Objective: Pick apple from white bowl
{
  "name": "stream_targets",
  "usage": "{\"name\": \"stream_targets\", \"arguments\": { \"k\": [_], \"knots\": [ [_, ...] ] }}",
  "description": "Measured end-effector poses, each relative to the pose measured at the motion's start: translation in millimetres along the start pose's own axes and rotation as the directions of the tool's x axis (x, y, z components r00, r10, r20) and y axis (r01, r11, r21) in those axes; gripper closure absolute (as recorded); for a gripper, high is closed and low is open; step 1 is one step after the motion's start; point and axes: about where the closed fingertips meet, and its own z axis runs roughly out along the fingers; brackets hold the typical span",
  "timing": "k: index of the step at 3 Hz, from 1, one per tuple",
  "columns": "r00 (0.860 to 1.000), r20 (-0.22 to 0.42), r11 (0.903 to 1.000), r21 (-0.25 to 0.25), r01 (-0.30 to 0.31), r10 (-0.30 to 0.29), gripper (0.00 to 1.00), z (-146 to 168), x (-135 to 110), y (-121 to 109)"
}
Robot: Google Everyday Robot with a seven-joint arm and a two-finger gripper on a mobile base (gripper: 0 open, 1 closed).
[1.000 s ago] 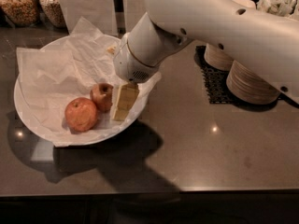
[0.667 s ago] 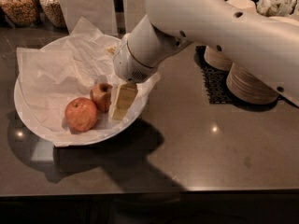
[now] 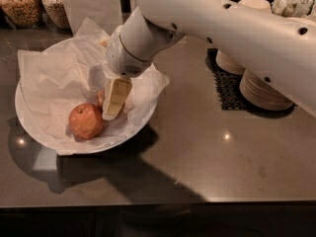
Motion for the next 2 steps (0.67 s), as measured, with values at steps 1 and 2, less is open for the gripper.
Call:
{"name": "stream_targets", "arguments": {
  "k": [1, 2],
  "knots": [
    [1.0, 0.0, 1.0, 0.0, 0.0, 0.0, 0.0, 0.1, 0.0, 0.0],
    [0.999, 0.04, 1.0, -0.007, 0.001, 0.0, 0.0, 7.7, -3.3, -0.2]
  ]
}}
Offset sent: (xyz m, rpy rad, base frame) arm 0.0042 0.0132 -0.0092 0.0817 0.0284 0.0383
